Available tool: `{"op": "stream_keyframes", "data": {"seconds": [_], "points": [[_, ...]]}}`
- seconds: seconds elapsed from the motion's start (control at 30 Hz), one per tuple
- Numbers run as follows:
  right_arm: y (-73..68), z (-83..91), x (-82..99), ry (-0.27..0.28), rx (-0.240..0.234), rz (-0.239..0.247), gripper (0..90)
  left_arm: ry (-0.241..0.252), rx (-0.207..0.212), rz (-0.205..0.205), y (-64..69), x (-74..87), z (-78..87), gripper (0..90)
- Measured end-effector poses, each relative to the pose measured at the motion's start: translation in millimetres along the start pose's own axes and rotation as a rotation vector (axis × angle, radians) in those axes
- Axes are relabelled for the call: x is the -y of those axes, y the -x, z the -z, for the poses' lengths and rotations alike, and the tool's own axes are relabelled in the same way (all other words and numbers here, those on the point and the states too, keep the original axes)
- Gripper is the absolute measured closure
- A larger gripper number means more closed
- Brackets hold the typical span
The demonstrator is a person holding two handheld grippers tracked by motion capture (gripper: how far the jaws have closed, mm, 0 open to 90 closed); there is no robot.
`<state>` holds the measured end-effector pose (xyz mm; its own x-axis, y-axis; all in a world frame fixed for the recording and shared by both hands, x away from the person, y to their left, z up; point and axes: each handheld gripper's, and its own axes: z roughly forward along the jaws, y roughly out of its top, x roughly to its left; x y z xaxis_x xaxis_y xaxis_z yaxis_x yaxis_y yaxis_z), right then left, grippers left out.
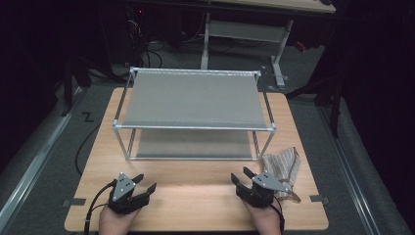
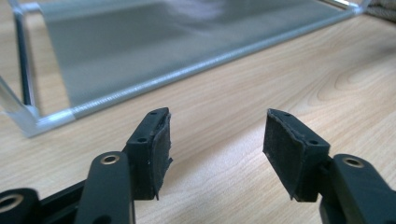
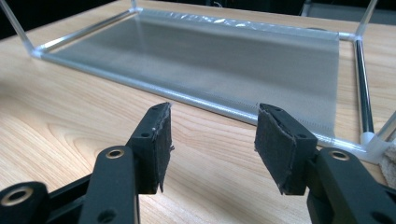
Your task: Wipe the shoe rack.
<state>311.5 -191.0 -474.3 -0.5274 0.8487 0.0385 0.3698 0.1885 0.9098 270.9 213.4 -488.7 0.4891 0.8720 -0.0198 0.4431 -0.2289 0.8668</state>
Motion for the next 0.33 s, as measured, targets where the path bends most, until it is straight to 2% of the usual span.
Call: {"op": "stream_keyframes", "data": {"seconds": [0.07,0.17,0.33], "points": [[-1.8,-0.3,0.5,-0.005,0.006,0.021,45.8,0.002,0.002,0.003,-1.1,0.2,0.0,40.6],[-0.4,0.4,1.1,-0.011,0.011,0.016,45.7,0.011,0.015,0.011,-1.4,-0.5,0.6,40.6],[1.0,1.4,1.5,-0.009,0.019,0.016,45.2,0.014,0.029,-0.003,2.1,-2.9,0.0,40.2]]}}
